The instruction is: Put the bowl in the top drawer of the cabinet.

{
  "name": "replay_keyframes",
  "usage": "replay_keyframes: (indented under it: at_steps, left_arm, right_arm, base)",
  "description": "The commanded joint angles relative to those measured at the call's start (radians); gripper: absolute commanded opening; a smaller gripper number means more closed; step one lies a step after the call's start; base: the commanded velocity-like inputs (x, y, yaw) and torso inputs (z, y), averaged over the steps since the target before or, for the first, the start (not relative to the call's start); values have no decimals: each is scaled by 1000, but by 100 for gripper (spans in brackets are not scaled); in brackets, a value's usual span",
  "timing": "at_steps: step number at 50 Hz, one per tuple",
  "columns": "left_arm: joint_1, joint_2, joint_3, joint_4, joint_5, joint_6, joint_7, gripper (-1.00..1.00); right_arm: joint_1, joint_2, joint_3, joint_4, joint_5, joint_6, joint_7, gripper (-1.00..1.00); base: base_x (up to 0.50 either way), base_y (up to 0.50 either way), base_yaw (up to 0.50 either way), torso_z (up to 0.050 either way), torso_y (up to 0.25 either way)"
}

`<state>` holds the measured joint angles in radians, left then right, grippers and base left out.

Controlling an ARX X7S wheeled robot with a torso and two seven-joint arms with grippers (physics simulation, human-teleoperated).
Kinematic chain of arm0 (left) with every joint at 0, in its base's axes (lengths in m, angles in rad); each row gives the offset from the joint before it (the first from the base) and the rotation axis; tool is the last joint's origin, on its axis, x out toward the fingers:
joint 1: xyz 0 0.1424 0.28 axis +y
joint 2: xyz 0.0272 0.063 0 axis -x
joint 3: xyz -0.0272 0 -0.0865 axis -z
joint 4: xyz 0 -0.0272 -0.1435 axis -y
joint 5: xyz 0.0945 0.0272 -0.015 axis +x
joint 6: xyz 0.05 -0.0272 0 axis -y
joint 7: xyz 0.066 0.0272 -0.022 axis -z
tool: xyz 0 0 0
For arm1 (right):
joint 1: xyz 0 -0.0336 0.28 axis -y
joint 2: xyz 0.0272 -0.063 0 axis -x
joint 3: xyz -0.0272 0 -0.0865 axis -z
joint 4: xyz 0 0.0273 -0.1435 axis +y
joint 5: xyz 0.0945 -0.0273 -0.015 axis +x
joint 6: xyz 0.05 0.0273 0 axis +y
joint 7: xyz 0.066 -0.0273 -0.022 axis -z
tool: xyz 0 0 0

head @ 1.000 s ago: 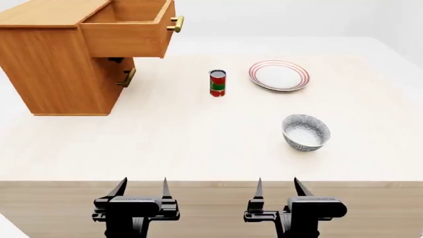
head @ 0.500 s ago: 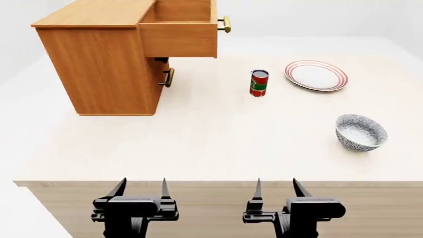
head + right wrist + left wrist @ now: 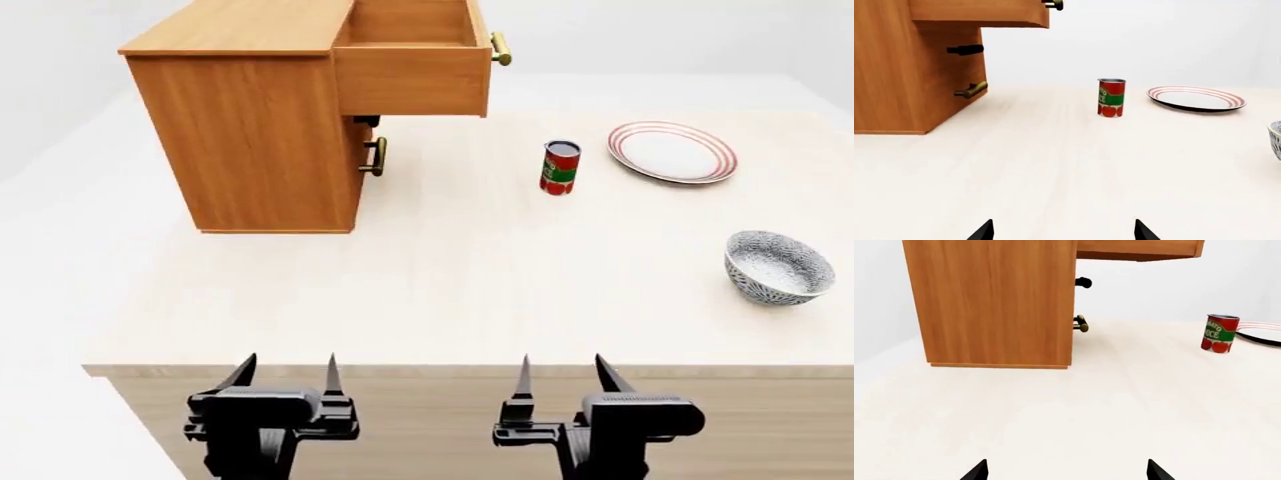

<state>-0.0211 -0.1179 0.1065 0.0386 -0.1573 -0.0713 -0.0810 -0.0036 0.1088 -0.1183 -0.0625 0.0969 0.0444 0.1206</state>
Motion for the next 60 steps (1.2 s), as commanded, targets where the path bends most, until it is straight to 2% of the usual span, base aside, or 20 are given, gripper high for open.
replay_keyframes:
  at_steps: [1,7,14,22,25,32,36,42,46,51,60]
  left_arm:
    - [-11,-38,-1,201,-97,-174,11,100]
    - [-33,-77,-40,417,-197,-344,-13,100]
    - [-95,-133,-101,583,-294,-490,-41,100]
    - [-249,-208,-158,697,-372,-602,-54,100]
    - [-337,-212,-215,697,-464,-681,-75,100]
    - [-481,-261,-272,689,-549,-765,-82,100]
    - [-551,-280,-325,678,-629,-827,-99,100]
    - [-684,-319,-403,656,-789,-955,-144,100]
    - [-775,-340,-435,631,-863,-1010,-176,100]
    - [-879,-359,-463,609,-945,-1057,-211,100]
    - [-964,-409,-459,627,-1020,-1105,-240,100]
  right_arm:
    - [-4,46,6,-208,30,171,20,100]
    - [36,91,34,-449,84,423,36,100]
    - [183,124,86,-656,184,738,54,100]
    - [497,184,206,-839,337,1154,64,100]
    - [616,198,244,-872,388,1288,57,100]
    - [845,212,317,-873,476,1489,18,100]
    - [935,249,342,-825,563,1525,53,100]
    - [1062,383,354,-723,948,1524,324,100]
    - [1139,446,334,-665,1097,1519,428,100]
    - [1222,487,282,-605,1127,1498,447,100]
    - [1341,531,168,-518,1065,1445,392,100]
  base:
    - [0,0,0,0,0]
    - [0,0,0,0,0]
    - [0,0,0,0,0]
    - [0,0,0,0,0]
    - [0,0,0,0,0]
    - [0,0,0,0,0]
    - [0,0,0,0,0]
    - [0,0,0,0,0]
    - [67,0,0,0,0]
    - [118,0,0,0,0]
    - [132,0,0,0,0]
